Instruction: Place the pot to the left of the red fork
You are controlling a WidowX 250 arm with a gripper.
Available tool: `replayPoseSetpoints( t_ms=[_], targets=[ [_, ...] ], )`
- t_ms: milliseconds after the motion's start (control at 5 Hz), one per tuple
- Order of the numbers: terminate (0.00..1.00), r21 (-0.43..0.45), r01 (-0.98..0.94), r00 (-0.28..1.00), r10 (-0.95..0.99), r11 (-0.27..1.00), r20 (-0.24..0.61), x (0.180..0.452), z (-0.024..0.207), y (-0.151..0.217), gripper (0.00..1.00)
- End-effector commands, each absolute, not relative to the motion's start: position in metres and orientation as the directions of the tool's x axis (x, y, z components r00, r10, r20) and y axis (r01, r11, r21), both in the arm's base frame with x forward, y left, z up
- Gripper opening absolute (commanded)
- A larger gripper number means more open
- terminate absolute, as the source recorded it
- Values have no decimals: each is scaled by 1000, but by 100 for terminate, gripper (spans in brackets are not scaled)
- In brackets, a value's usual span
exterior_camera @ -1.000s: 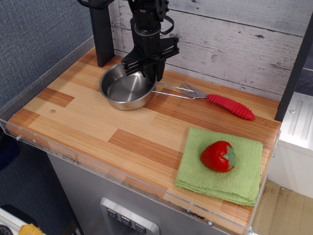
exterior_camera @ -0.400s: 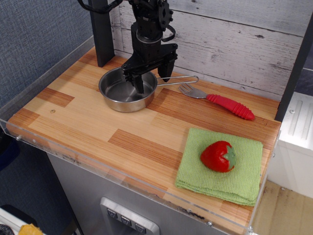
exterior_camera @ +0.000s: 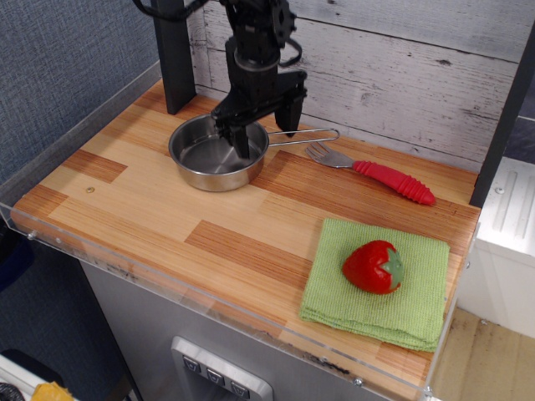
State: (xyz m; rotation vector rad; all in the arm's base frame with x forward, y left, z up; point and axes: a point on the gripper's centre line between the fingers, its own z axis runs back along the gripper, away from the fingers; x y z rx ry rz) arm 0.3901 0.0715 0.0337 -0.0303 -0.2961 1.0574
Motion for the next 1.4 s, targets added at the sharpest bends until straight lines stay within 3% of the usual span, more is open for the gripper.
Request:
replayPoseSetpoints(
  t_ms=[0, 400, 1000, 1200],
  targets=[
    [0, -283, -839, 398, 879, 465, 263, 387, 98, 79, 100],
    [0, -377, -822, 365, 903, 426, 226, 372, 149, 79, 100],
    [0, -377, -822, 365, 903, 426, 226, 372, 149, 79, 100],
    [100, -377, -822, 365, 903, 426, 226, 372, 149, 79, 100]
  ],
)
